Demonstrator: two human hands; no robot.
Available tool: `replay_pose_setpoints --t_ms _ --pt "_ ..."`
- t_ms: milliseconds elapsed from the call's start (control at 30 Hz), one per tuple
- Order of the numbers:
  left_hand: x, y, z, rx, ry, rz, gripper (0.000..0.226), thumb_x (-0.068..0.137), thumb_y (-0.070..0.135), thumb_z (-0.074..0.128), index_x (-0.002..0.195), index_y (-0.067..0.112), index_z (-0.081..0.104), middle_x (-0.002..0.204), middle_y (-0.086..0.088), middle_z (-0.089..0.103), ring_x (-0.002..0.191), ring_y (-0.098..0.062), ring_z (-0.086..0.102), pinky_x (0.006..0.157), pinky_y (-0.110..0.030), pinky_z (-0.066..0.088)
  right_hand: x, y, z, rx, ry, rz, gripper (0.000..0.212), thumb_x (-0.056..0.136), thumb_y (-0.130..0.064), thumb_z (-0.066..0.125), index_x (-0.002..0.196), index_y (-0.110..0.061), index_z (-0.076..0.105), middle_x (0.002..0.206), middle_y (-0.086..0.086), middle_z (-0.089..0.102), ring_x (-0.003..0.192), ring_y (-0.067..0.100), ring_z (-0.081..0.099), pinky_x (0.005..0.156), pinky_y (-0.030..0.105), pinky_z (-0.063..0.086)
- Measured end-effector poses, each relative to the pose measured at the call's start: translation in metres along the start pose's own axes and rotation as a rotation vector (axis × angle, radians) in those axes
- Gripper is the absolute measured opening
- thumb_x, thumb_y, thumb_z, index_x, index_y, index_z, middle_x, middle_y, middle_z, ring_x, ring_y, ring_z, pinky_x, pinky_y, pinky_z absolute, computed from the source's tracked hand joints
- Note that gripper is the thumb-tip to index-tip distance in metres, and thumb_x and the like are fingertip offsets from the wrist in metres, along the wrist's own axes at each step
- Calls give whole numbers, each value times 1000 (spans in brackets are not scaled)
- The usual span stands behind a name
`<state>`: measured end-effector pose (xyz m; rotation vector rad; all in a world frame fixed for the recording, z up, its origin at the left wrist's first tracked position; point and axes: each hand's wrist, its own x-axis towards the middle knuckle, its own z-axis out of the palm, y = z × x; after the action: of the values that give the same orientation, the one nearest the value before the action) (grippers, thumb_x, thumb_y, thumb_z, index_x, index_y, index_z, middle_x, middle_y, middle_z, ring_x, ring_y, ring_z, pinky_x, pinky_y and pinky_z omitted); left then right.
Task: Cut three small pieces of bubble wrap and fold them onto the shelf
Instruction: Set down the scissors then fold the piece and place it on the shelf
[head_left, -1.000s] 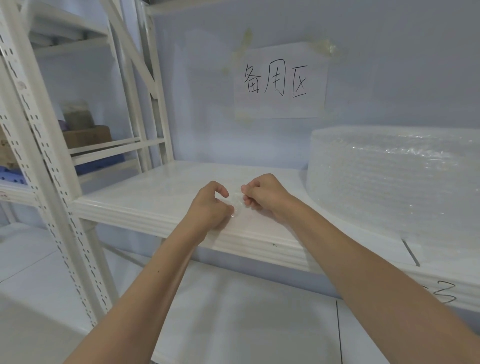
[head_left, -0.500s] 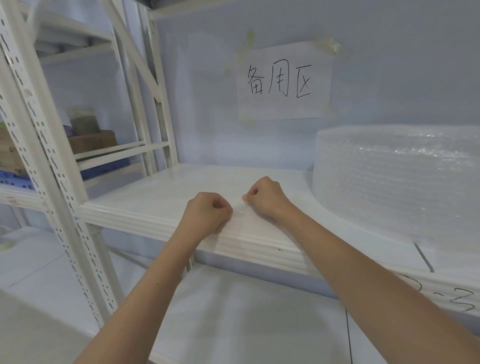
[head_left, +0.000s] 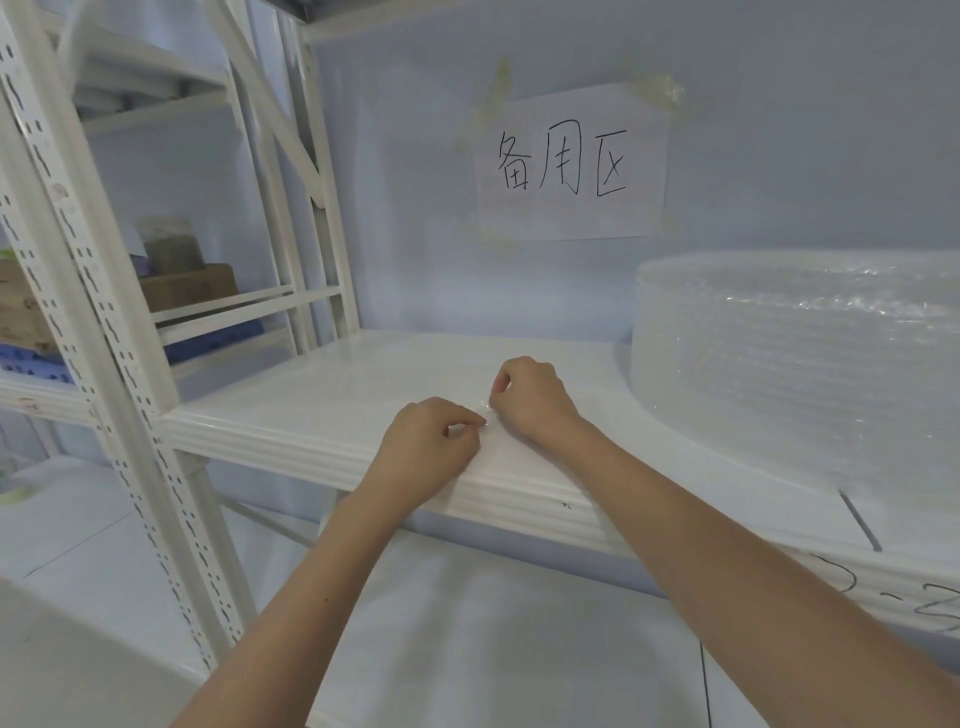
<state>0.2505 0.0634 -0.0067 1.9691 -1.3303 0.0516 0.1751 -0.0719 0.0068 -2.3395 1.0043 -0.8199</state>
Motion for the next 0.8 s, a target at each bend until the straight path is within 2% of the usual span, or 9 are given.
replay_pose_setpoints --t_ms 67,133,267,333,467,533,600,700,800 --pt "0 0 0 14 18 0 27 90 16 57 109 20 77 114 4 72 86 -6 54 72 -11 38 1 0 0 3 -2 14 12 78 -2 52 68 -3 60 87 13 67 76 33 62 63 37 50" --pt "-1 1 0 19 26 0 27 90 15 57 107 18 77 112 3 73 88 -7 55 73 -14 39 2 1 2 3 4 9 23 75 0 50 55 -8 43 70 15 60 63 31 50 53 33 40" --pt "-1 0 0 20 30 6 26 90 14 57 105 15 78 111 1 73 96 -14 62 79 -19 41 2 2 3 3 15 -10 39 81 -3 48 52 -16 26 54 3 32 53 24 31 47 29 24" --pt "-2 1 -1 0 37 -13 24 90 13 56 99 11 78 104 0 73 94 -17 63 74 -20 43 1 2 1 19 31 -10 40 82 -3 47 53 -17 23 55 2 30 55 24 28 51 29 24" --pt "-5 2 -3 -34 32 -58 28 90 15 55 108 16 77 107 2 73 84 -12 62 64 -2 38 1 3 -1 151 74 29 34 80 -4 48 53 -13 30 60 11 36 59 22 31 56 31 29" --pt "-6 4 -4 -43 27 -63 31 91 16 53 115 17 73 115 1 72 80 -7 59 61 1 37 0 5 -3 229 87 64 24 77 -5 49 54 0 42 62 22 38 60 19 36 57 30 31" --pt "-7 6 -6 -46 25 -68 34 92 17 52 121 19 70 123 0 69 88 -8 60 65 -2 38 -1 8 -7 287 113 95 20 74 -6 48 62 10 49 67 29 43 60 18 39 57 30 32" --pt "-10 9 -8 -36 26 -70 37 93 18 50 126 21 67 130 -1 65 109 -13 59 83 -16 37 -8 8 -16 358 153 101 14 71 -9 46 58 -3 46 65 16 42 58 19 35 54 32 30" --pt "-13 16 -10 -38 39 -50 37 95 17 50 128 21 65 132 -1 64 114 -16 58 86 -19 37 -24 3 -33 404 151 83 28 73 -13 49 73 14 54 66 24 50 55 21 39 52 33 34"
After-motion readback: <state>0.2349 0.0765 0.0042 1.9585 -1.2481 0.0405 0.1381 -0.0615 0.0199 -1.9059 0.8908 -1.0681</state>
